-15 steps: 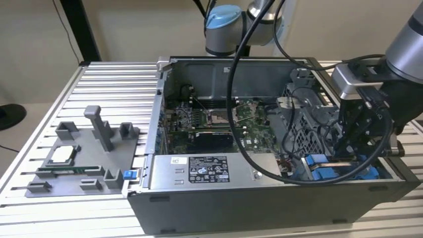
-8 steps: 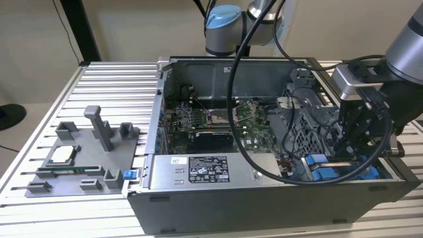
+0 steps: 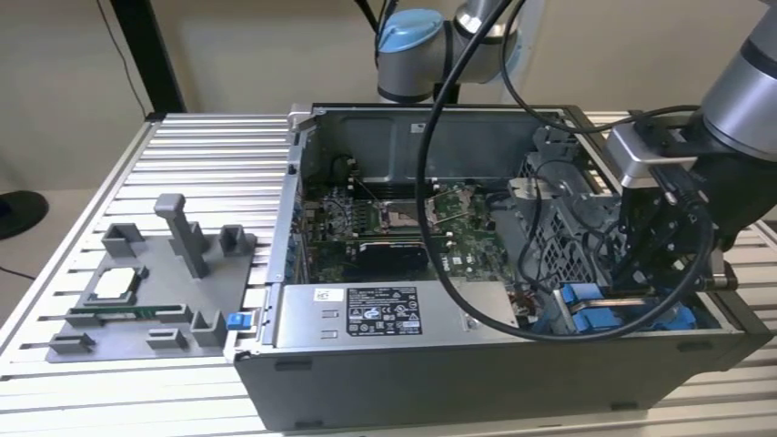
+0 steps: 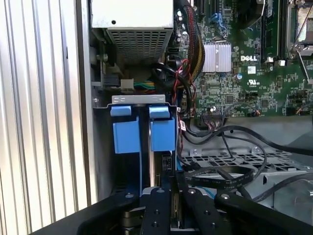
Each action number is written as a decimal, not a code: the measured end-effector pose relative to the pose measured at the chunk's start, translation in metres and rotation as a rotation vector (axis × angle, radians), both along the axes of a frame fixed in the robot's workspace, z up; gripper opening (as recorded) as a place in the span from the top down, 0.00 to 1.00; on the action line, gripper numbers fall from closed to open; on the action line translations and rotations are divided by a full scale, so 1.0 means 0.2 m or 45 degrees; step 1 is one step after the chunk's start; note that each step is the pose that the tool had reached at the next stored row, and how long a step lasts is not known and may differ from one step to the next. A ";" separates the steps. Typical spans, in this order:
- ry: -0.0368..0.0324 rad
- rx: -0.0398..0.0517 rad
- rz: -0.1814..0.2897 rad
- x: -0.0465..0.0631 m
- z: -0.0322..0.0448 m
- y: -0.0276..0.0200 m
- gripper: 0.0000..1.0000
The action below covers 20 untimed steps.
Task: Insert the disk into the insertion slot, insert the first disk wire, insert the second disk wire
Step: 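Insert the second disk wire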
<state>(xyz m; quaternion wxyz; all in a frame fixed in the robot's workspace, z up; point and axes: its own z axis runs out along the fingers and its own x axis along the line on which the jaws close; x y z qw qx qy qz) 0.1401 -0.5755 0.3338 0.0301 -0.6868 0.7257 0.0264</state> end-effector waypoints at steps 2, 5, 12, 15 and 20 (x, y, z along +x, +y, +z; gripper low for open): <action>-0.0001 0.000 0.000 0.00 -0.001 0.000 1.00; -0.0005 0.004 0.000 0.00 0.000 0.001 0.00; 0.0004 0.001 0.000 0.00 0.161 0.000 0.00; 0.0003 0.001 0.000 0.00 0.231 0.000 0.00; 0.0004 0.001 0.000 0.00 0.300 0.000 0.00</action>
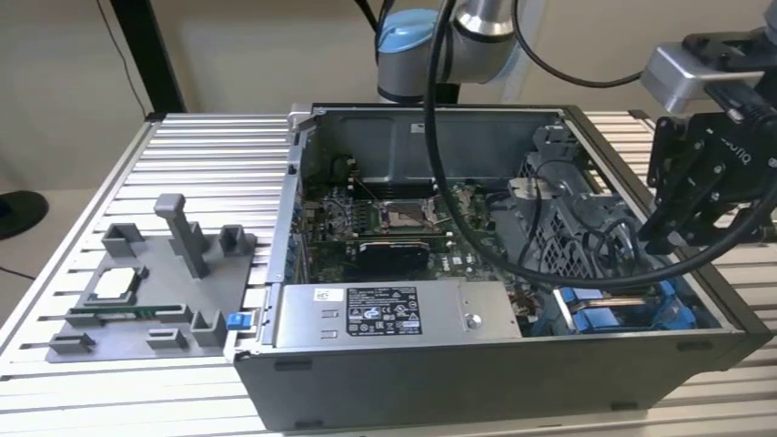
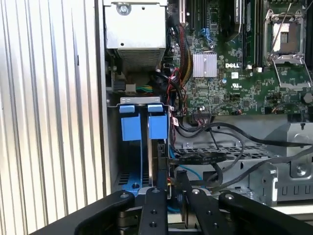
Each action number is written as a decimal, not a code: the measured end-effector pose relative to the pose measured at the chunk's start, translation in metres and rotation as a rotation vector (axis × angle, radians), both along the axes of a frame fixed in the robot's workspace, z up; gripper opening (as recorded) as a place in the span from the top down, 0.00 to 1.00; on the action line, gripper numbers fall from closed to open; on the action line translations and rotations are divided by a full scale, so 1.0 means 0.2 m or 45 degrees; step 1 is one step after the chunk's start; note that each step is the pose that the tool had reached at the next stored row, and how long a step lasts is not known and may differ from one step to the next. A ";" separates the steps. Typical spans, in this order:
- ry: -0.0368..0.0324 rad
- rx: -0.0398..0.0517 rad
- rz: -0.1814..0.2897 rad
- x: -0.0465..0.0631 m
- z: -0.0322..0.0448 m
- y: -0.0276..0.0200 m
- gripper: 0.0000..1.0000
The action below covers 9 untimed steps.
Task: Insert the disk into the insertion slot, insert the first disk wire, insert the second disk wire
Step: 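Insert the second disk wire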
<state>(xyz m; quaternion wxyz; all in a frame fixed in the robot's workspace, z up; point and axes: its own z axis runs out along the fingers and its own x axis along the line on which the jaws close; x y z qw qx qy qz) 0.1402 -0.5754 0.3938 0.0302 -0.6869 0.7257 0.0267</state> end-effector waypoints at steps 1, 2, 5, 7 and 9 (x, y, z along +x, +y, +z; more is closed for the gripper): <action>0.0000 0.000 0.000 0.00 0.001 0.000 0.00; 0.0000 0.000 0.000 0.00 0.001 0.000 0.00; -0.0001 0.000 0.000 0.00 0.004 0.000 0.00; 0.0000 0.000 0.000 0.00 0.005 0.000 0.00; -0.0001 0.000 0.000 0.00 0.006 0.000 0.00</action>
